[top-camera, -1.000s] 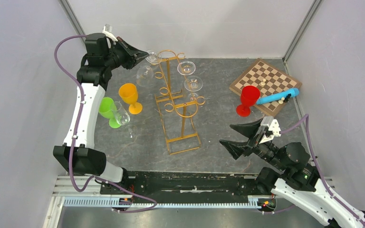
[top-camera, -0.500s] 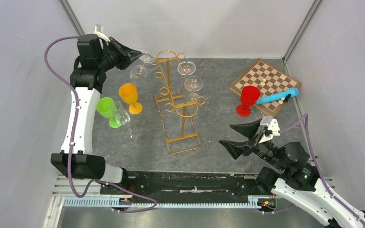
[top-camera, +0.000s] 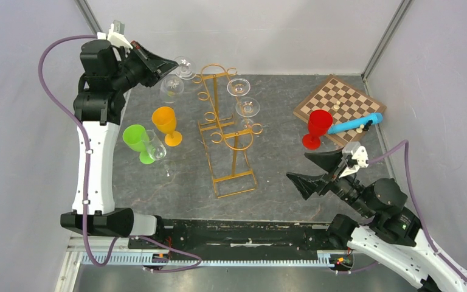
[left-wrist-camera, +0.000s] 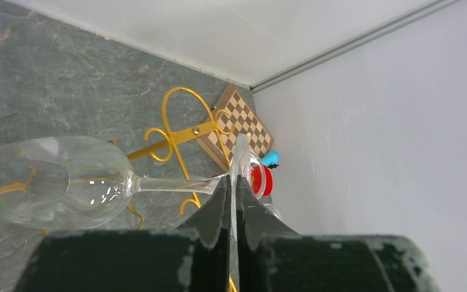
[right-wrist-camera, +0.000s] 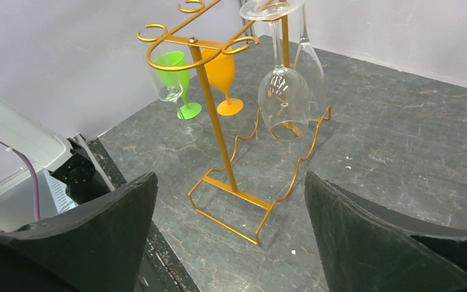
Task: Take the wine glass off the wine glass rack
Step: Pick up the wine glass from the wine rack, then place the wine glass at the center of the board.
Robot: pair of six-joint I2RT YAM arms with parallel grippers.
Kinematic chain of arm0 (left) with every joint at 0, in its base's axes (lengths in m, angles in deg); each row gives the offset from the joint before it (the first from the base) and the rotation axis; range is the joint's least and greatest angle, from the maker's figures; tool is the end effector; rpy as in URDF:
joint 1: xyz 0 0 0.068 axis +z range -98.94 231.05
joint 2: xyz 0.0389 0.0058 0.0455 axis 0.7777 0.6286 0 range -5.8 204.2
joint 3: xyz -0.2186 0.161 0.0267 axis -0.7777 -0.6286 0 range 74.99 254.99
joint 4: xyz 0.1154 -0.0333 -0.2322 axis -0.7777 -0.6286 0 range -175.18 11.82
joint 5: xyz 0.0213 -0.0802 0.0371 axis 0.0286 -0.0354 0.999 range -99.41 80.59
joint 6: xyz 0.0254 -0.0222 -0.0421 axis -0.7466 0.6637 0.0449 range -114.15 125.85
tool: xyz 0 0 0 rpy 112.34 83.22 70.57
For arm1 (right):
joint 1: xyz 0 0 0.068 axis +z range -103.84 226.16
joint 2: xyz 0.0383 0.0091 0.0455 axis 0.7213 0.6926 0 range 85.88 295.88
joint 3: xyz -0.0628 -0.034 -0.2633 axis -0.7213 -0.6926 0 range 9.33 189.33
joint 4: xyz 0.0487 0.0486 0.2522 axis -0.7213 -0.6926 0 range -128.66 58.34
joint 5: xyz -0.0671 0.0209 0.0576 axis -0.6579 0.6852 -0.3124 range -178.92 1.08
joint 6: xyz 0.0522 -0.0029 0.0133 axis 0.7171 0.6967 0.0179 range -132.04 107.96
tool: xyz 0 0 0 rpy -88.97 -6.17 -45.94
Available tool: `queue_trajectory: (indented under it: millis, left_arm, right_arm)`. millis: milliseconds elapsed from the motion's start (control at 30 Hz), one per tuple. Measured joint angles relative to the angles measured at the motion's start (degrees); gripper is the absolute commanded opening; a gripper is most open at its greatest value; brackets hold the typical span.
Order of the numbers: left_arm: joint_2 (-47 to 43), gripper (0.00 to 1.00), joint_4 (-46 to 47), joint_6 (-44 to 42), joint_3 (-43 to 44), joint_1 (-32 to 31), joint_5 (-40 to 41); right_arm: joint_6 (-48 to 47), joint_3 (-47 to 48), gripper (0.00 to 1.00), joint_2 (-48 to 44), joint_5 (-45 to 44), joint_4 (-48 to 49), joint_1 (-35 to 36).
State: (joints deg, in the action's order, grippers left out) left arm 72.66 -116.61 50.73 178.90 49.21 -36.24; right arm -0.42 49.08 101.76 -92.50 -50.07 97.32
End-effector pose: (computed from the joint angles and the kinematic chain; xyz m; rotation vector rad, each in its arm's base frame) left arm 0.2649 -0.0245 0.5078 -0.3527 1.8536 -0.9907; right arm 0.0487 0.0569 0.3501 -0.4687 1.4596 0.8369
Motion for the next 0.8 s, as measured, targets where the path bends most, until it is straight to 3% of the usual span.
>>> queue_trajectory:
  millis: [300, 533, 800]
  left_arm:
    - [-0.39, 0.02, -2.23, -4.98, 8.63, -3.80, -4.22]
    - [-0.11, 0.02, -3.96, -9.68, 17.07, -11.85, -5.51]
    - [-0.46, 0.02, -6.25, -18.60, 17.92, -21.66, -6.71]
  right_arm:
    - [1.33, 11.63, 0.98, 7.23, -0.15, -7.54, 0.00]
    - [4.11, 24.61, 0.98, 15.76, 0.50, -12.61, 0.00]
    - [10.62, 28.65, 0.98, 19.93, 0.72, -15.58, 0.00]
